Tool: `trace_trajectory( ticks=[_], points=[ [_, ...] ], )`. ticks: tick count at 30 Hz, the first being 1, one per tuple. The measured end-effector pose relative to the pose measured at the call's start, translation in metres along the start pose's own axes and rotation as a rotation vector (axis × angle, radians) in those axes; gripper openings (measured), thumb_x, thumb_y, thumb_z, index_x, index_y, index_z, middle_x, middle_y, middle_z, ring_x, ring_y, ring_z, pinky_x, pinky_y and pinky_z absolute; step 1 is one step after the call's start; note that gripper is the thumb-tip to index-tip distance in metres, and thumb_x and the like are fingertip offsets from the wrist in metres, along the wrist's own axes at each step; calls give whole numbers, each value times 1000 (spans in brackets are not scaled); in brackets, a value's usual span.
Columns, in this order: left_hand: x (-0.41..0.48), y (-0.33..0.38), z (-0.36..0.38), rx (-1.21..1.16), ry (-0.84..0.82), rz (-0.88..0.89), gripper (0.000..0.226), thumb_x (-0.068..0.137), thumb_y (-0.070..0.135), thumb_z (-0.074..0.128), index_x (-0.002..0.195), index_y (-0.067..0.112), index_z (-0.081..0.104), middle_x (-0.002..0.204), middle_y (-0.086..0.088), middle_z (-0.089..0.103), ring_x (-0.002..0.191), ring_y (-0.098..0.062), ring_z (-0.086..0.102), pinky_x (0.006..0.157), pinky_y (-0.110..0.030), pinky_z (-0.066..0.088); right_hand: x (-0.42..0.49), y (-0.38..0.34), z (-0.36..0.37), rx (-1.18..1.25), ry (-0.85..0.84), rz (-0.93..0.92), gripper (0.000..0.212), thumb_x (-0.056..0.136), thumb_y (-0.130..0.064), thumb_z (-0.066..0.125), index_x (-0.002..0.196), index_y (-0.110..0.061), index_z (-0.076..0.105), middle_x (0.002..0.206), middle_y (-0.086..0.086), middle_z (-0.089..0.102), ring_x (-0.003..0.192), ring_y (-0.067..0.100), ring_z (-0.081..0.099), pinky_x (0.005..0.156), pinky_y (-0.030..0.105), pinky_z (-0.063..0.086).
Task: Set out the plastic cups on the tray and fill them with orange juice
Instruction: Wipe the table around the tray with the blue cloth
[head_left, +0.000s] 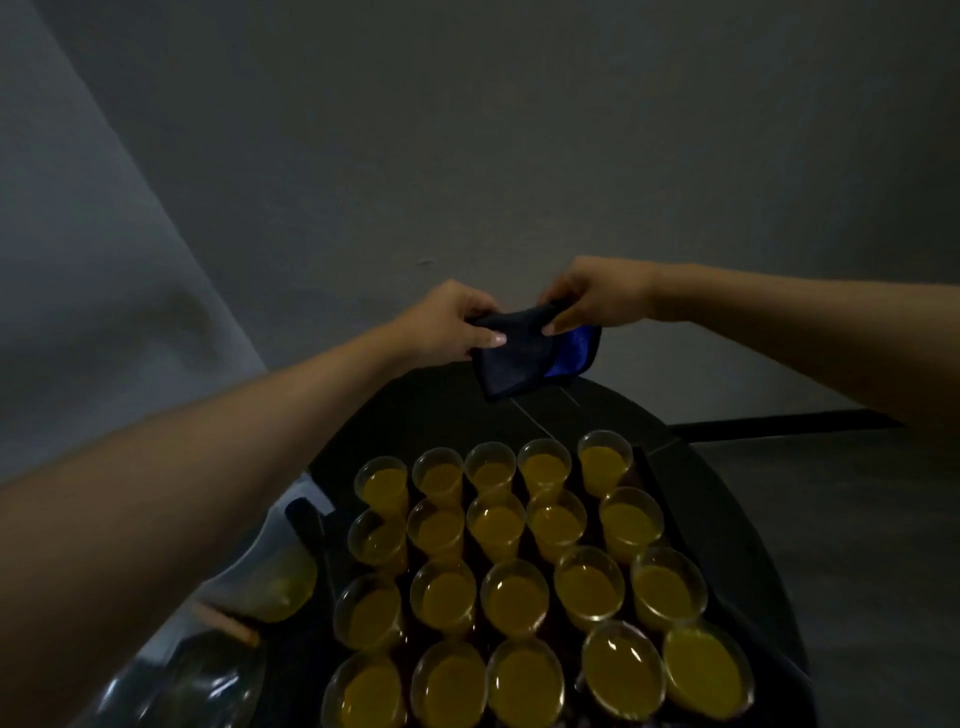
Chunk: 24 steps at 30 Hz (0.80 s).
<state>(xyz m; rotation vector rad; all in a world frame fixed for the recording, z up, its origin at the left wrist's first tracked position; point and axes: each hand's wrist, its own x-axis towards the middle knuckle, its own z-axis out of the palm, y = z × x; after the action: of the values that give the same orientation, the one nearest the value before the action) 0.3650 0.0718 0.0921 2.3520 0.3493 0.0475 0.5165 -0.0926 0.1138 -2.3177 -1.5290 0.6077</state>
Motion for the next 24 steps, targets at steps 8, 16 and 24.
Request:
trace_trajectory(
  ticks=[8, 16, 24],
  points=[
    [88, -98, 51, 131, -96, -71, 12, 96, 4, 66, 107, 0, 69, 91, -9, 69, 84, -17, 63, 88, -42, 53, 111, 79, 61, -48, -201, 110, 13, 96, -26, 64, 105, -19, 70, 95, -3, 67, 92, 16, 59, 84, 30, 48],
    [131, -146, 78, 298, 170, 99, 20, 93, 10, 72, 112, 5, 76, 110, -10, 76, 106, -21, 68, 88, -34, 51, 158, 117, 97, -191, 137, -8, 25, 94, -17, 62, 116, -20, 72, 104, 7, 72, 89, 21, 63, 76, 32, 48],
    [114, -173, 116, 511, -410, 176, 41, 95, 11, 66, 134, 22, 65, 138, -1, 64, 132, -12, 54, 119, -40, 33, 132, 148, 159, -477, -324, -180, 44, 100, -19, 53, 142, -30, 51, 147, 1, 50, 127, 19, 53, 107, 39, 42]
  ],
)
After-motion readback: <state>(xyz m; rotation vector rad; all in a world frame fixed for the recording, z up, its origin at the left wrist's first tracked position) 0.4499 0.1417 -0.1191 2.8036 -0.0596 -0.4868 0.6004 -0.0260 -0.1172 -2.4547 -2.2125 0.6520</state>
